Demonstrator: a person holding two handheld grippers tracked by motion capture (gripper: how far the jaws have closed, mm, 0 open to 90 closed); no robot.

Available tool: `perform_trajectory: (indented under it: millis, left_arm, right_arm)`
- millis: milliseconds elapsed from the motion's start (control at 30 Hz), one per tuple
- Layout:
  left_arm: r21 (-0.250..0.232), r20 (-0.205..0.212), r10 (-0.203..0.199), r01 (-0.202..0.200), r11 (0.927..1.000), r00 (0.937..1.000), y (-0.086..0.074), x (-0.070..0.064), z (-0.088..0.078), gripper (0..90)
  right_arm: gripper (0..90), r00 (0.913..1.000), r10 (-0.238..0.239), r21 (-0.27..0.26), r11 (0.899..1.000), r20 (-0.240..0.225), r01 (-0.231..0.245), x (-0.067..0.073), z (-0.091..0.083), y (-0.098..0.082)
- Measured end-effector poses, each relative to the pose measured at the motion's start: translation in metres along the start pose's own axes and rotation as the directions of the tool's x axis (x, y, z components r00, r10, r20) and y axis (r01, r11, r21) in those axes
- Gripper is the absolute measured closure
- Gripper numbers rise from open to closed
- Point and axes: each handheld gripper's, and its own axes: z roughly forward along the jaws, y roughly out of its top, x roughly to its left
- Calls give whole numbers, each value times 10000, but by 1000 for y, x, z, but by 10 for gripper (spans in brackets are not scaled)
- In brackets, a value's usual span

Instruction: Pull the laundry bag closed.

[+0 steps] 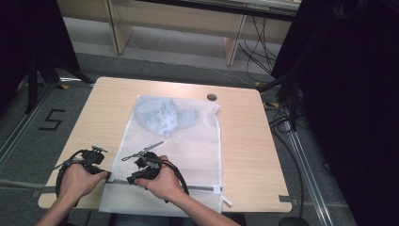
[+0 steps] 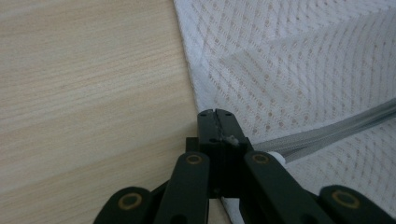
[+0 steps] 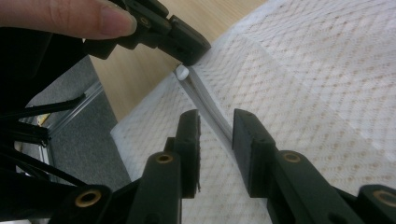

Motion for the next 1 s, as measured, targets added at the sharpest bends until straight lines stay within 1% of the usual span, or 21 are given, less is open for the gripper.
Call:
perform_trajectory:
  millis: [33,67,100,133,233,267,300,333,367,433,467,533,567,633,667,700,733,767,867,900,1000]
  left_arm:
    - [-43,-14,-4,4,10000,10000,0,0,0,900]
    - [-19,2,-8,8,10000,10000,0,0,0,899]
    - [-43,11,-47,47,10000,10000,0,0,0,899]
    - [-87,23,-66,66,9999,10000,0,0,0,899]
    - [-71,39,-75,76,9999,10000,0,1,0,900]
    - [-67,26,-81,81,9999,10000,0,1,0,899]
    - [-67,21,-78,78,9999,10000,0,1,0,900]
    - [-61,27,-75,75,10000,10000,0,1,0,900]
    - [-45,36,-78,78,10000,10000,0,1,0,900]
    - [-63,80,-153,153,9999,9999,0,2,0,899]
    - [-21,67,-81,81,10000,9999,0,3,0,899]
    - [-19,77,-95,95,10000,9999,0,3,0,900]
    - [-4,82,-90,90,10000,9999,0,3,0,900]
    - [18,82,-88,88,10000,9999,0,3,0,900]
    - [7,69,-96,96,10000,9999,0,3,0,900]
    - [-4,103,-102,102,9999,9999,0,3,0,899]
    - [-4,103,-102,102,9999,9999,0,3,0,900]
    - [-29,104,-99,99,9999,9999,0,3,0,900]
    - [-25,102,-96,96,10000,9999,0,3,0,900]
    - [-19,119,-85,85,10000,9999,0,4,0,900]
    - [-11,130,-73,73,10000,9999,0,4,0,900]
  right_arm:
    - [723,9999,-30,127,9999,169,28,-1,1,0]
    - [721,9998,-149,107,9998,123,148,-1,2,0]
    - [719,9997,142,265,9995,183,-147,1,3,0]
    - [717,9998,-121,154,9998,139,119,0,5,1]
    - [715,9999,-54,224,9997,142,51,2,7,3]
    - [715,9999,-84,253,9996,147,80,3,10,4]
    - [716,9995,-259,235,9994,157,255,3,11,5]
    - [716,9995,-259,235,9994,157,255,3,11,5]
    - [719,9997,-79,309,9995,215,72,5,12,7]
    - [722,9999,-87,216,9997,88,85,6,14,8]
    - [729,10000,19,359,9994,49,-21,6,17,10]
    - [731,9999,-93,322,9994,93,89,6,19,12]
    - [740,9999,6,429,9991,-121,-1,7,23,13]
    - [743,9997,39,511,9987,-231,-27,7,25,14]
    - [744,9999,11,457,9990,-130,-5,8,26,14]
    - [744,9999,100,526,9986,-137,-93,8,30,15]
    - [744,9992,349,459,9984,-205,-339,10,31,16]
    - [742,9978,480,359,9983,-464,-464,11,32,17]
    - [737,9967,556,347,9980,-598,-536,9,36,19]
    - [737,9951,742,307,9969,-651,-724,10,36,19]
    - [736,9946,844,375,9959,-603,-822,11,37,21]
